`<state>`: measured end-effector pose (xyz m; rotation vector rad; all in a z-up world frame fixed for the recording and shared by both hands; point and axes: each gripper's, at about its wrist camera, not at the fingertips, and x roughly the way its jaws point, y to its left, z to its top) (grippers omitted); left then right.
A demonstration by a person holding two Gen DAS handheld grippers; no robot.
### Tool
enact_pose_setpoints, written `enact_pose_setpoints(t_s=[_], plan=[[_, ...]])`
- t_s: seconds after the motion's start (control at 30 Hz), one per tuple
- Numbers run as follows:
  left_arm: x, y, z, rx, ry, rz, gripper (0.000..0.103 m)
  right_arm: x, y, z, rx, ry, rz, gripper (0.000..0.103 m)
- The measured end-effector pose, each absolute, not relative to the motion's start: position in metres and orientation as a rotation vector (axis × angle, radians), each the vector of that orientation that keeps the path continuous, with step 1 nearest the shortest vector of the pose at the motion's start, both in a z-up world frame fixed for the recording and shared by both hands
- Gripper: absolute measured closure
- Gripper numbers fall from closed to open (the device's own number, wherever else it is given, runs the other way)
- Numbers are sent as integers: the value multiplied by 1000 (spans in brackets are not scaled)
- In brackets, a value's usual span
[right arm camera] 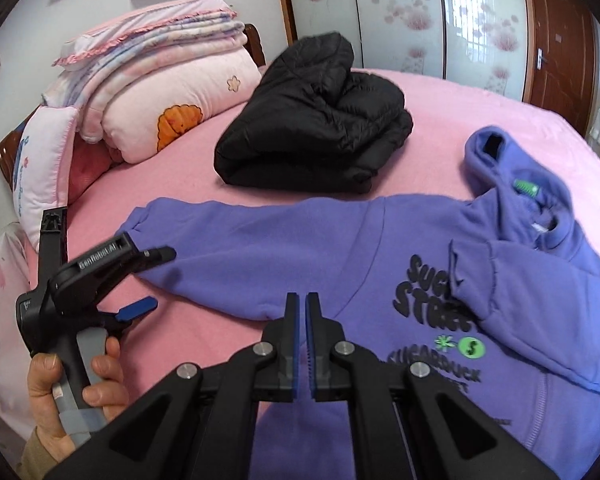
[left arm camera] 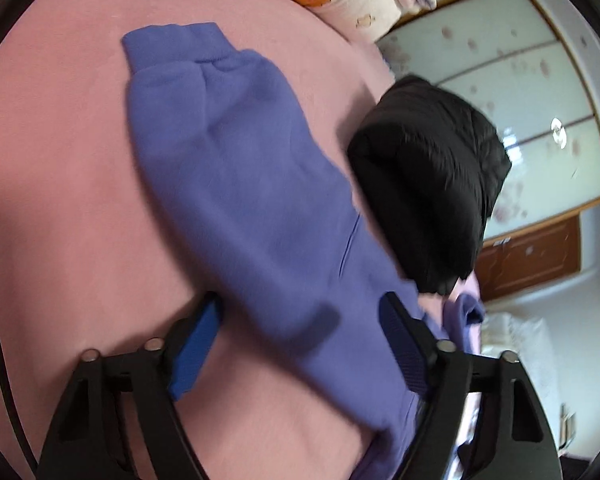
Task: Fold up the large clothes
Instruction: 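Move the left gripper to the other sleeve cuff and grasp it, then fold the held sleeve across the hoodie front and release it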
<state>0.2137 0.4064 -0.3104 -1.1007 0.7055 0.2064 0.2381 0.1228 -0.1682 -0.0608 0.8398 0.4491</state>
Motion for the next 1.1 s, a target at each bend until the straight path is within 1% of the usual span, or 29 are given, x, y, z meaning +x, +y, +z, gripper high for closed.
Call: enact_pose_setpoints(t_s=[0.03,0.07,0.1,0.13,0.2,0.27,0.4,0.5,0.63,0.7,0.73,0.77,0.8,0.83,0.9,1.0,1.1], plan=[[219,409,-312,-1119,696,209,42,242,122,-172,-48,847,449,100],[223,412,-315,-1141,691,214,58,245,121,-174,-40,852,449,100],[229,416,-318,-1161,690,218,69,247,120,-176,-33,856,448,100],[234,418,-321,-1177,695,231,90,249,118,-179,-24,861,448,100],[243,420,-318,-1186,694,260,93,251,114,-183,-14,868,443,100],[249,409,-299,-1102,673,325,94,251,106,-185,2,877,440,100],[263,342,-215,-724,559,374,94,250,85,-187,37,882,418,100],[274,273,-161,-555,479,247,94,247,56,-181,77,872,371,100],[289,172,-125,-394,468,8,94,241,-9,-162,168,818,243,100],[299,119,-126,-333,523,-120,85,236,-40,-153,194,792,175,100],[303,99,-131,-307,558,-166,74,232,-63,-148,208,778,127,100],[307,77,-138,-281,600,-210,56,229,-78,-146,214,770,91,100],[311,54,-150,-259,658,-264,47,226,-93,-144,217,766,57,100],[313,39,-161,-253,709,-301,42,223,-114,-142,227,762,10,100],[314,18,-185,-264,813,-350,42,215,-145,-142,244,768,-60,100],[309,7,-214,-304,946,-346,42,205,-181,-149,289,795,-122,100],[290,14,-226,-364,990,-340,41,198,-200,-157,320,820,-136,100]])
